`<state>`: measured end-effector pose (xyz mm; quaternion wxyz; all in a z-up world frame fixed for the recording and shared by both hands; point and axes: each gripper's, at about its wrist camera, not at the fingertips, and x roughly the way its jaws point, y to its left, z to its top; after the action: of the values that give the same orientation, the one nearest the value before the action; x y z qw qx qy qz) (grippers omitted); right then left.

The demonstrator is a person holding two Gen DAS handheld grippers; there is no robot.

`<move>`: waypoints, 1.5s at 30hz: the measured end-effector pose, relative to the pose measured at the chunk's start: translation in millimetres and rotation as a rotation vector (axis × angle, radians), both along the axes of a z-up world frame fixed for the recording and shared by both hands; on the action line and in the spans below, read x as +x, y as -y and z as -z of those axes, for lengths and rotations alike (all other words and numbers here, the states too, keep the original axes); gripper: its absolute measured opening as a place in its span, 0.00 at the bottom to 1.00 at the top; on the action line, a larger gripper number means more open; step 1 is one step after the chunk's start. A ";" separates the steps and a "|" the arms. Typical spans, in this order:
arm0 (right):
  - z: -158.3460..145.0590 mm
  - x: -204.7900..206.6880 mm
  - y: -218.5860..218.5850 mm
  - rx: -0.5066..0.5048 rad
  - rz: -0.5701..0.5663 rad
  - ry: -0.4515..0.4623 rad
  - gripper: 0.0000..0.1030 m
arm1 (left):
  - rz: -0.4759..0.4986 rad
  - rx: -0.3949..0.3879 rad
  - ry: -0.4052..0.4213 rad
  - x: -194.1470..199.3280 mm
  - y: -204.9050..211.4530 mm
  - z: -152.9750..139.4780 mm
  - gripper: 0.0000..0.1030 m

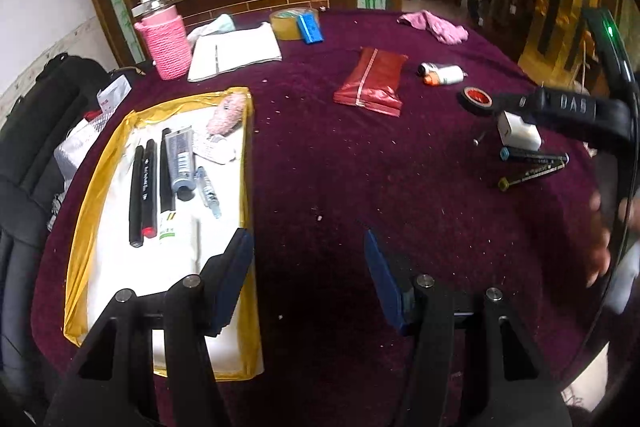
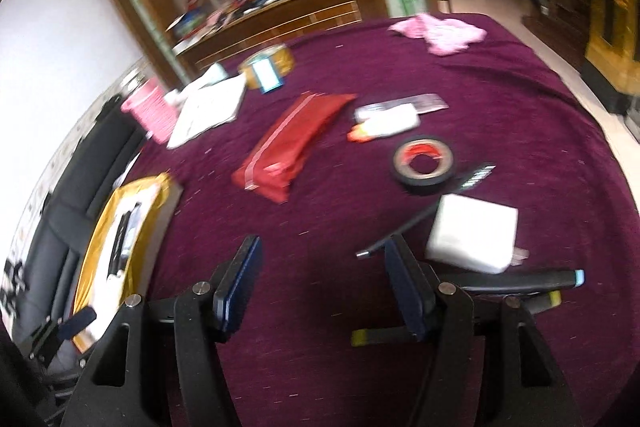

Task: Organize objects
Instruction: 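Move both tools back to the pile and grasp the white square box with the right tool, then set the white box down before the left tool while the left tool grasps it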

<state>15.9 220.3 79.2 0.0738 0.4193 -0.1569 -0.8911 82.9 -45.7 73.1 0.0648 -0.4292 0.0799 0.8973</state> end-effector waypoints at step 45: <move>44.4 -15.9 44.6 -0.286 -0.516 0.021 0.63 | 0.086 -0.013 0.123 -12.6 -46.9 34.4 0.55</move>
<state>0.0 175.6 34.8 0.3546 0.4398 -0.1697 -0.8075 70.3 1.1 38.7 0.1051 -0.4800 0.0998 0.8652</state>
